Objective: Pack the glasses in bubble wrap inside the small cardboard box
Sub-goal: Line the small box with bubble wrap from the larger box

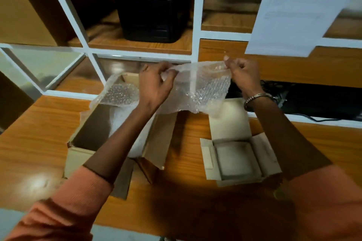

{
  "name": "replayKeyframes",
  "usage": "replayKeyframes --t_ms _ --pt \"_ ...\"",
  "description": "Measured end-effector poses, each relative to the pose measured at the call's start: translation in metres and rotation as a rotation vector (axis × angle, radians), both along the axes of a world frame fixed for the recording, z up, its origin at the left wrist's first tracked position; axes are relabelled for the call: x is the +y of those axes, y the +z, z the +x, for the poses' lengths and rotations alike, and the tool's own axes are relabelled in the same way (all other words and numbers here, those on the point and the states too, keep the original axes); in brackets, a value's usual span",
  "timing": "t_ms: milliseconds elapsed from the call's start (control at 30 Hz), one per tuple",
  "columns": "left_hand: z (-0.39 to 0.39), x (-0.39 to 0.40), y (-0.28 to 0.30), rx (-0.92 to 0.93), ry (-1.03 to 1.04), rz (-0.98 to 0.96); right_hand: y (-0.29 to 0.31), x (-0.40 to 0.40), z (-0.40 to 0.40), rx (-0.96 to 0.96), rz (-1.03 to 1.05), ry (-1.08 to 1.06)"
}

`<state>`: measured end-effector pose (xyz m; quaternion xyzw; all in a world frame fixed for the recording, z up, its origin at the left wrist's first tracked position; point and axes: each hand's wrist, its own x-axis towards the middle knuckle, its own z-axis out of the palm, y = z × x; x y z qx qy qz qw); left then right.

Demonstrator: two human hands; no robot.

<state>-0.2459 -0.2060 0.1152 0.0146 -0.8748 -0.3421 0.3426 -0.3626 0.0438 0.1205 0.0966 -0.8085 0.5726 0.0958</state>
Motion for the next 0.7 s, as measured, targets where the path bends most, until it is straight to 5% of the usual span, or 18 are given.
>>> replayKeyframes --t_ms 167,567,700 --pt "-0.025 0.065 0.005 -0.114 -0.203 0.321 -0.02 0.066 0.01 -0.033 0.014 0.027" --pt "-0.031 0.18 -0.049 -0.473 -0.096 0.255 -0.086 0.184 0.015 -0.195 0.283 0.03" --pt "-0.026 0.203 -0.065 -0.525 -0.197 0.393 -0.066 0.194 0.026 0.025 0.303 -0.239"
